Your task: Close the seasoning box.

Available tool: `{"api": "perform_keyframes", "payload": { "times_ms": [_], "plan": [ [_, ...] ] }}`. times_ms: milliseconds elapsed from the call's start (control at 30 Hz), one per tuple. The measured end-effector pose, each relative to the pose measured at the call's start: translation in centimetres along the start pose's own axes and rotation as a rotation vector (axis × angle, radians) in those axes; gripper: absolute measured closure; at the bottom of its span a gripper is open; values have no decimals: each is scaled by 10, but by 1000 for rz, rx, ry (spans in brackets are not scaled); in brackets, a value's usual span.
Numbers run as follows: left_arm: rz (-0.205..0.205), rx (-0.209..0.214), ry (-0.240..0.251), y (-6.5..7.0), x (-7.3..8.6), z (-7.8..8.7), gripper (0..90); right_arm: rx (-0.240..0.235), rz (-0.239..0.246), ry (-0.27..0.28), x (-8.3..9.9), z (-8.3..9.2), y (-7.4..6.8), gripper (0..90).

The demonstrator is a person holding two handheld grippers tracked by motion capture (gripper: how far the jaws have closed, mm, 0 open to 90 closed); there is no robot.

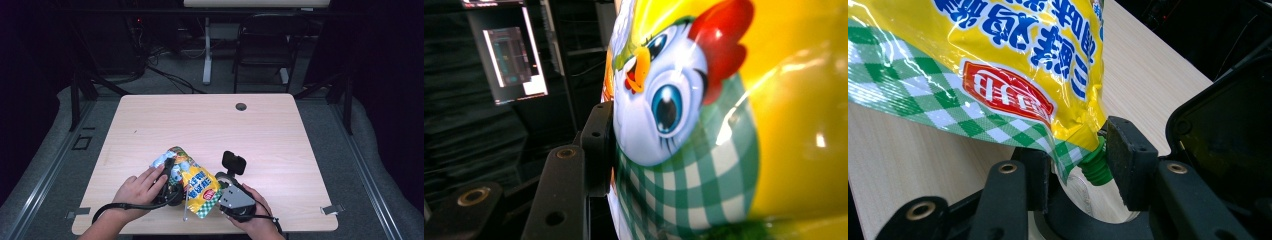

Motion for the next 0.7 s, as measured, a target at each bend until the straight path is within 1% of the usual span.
{"api": "perform_keyframes", "payload": {
  "times_ms": [33,67,133,167,200,367,400,433,567,600,700],
  "plan": [
    [0,0,0,0,0,0,576,0,0,0,0,0,0,628],
    [-4,-21,5,-1,-1,0,576,0,-1,-1,0,0,0,628],
    [-9,-27,6,-2,-1,1,577,-1,-4,1,0,0,0,628],
    [-9,-27,6,-2,-1,1,577,-1,-4,1,0,0,0,628],
    [-23,-8,-5,-2,0,2,577,-2,-2,0,0,0,0,628],
    [-35,-24,-4,-3,-1,3,577,2,-3,2,0,0,-1,628],
    [-34,-44,7,-4,-1,2,577,2,-2,5,0,0,-1,628],
    [-27,-46,8,-4,-1,3,577,2,-1,5,0,0,-1,629],
    [-43,-55,8,-6,-2,3,578,4,3,7,0,0,-1,630],
    [-46,-46,-3,-6,-1,4,578,4,4,6,0,0,-1,630],
    [-45,-48,-2,-6,-2,4,578,6,6,3,0,1,-1,630]
  ]
}}
Point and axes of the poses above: each handheld gripper's, and its own axes: z roughly backward along the jaws, x roughly out of its underside, y roughly to its right, the point moved 8 cm from there along -z, roughly forward along the jaws, and after that the axes turned 3 degrees about -x, right-handed, at the moved point
